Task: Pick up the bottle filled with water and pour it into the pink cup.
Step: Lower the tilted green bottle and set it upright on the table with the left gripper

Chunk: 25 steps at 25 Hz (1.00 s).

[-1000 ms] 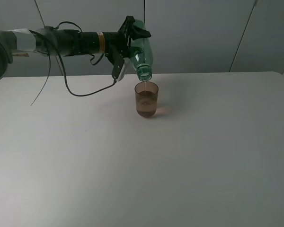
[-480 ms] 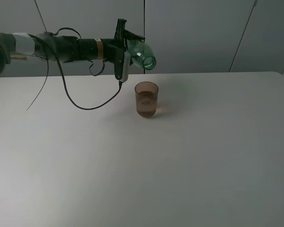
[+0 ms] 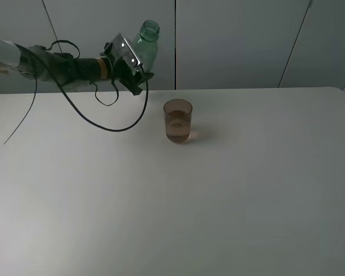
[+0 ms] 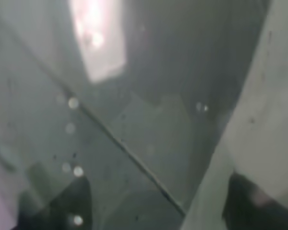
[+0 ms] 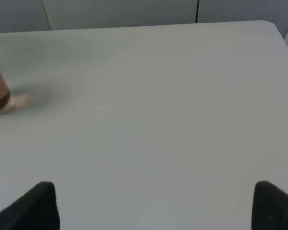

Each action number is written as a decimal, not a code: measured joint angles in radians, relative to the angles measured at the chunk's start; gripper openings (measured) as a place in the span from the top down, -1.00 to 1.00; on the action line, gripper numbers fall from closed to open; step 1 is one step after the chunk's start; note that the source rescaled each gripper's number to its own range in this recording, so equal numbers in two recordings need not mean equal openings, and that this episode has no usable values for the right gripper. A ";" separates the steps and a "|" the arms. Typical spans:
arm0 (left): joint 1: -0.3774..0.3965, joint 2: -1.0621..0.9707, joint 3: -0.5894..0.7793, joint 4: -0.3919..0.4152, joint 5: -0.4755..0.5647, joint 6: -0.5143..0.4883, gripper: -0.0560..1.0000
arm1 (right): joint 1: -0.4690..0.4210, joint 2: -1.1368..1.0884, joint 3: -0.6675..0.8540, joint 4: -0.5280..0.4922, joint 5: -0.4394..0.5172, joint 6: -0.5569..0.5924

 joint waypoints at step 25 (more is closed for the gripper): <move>0.256 -0.437 0.888 -0.897 -0.232 0.301 0.89 | 0.000 0.000 0.000 0.000 0.000 0.000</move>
